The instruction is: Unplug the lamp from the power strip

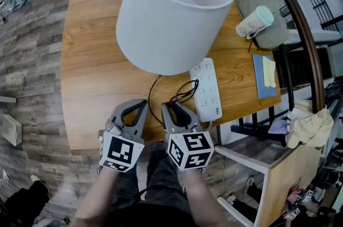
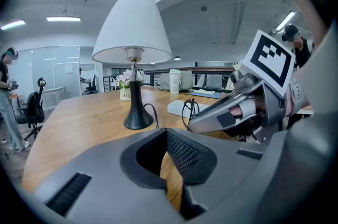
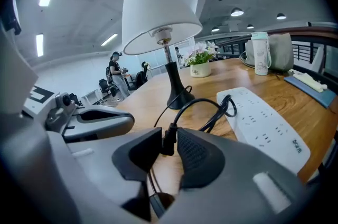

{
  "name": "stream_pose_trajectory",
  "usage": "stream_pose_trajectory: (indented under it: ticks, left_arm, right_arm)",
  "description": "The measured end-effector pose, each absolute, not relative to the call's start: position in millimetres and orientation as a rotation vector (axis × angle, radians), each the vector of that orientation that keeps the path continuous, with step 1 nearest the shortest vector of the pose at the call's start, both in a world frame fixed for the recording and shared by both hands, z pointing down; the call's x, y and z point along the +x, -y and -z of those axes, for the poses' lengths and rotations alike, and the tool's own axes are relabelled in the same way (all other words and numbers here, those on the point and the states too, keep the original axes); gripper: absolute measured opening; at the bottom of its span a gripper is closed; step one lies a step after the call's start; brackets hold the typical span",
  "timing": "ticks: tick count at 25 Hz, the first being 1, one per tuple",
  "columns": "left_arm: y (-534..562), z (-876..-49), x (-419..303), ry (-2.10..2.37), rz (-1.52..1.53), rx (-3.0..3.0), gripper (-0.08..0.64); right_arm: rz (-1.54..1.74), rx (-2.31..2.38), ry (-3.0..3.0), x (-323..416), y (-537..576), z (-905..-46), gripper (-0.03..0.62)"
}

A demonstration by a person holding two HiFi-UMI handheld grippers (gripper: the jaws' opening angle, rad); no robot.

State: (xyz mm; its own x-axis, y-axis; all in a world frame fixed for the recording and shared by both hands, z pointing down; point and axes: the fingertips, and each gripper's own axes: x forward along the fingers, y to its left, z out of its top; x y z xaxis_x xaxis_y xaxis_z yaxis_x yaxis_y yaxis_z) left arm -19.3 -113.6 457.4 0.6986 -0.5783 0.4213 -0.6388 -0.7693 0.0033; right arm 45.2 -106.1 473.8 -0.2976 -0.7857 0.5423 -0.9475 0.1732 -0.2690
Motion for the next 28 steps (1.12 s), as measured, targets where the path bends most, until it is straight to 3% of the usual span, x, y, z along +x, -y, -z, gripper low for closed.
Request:
stream_pose_trajectory:
  ticks: [16,28]
  left_arm:
    - [104,-445,0,0.845,-0.578,2.844,-0.005]
    - [99,-424,30,0.707,-0.521,2.924,-0.005]
  right_arm:
    - [-0.928,1.734,2.045,67,73,-473,0.189]
    - [-0.809,1.897,2.133,83,61,-430,0.187]
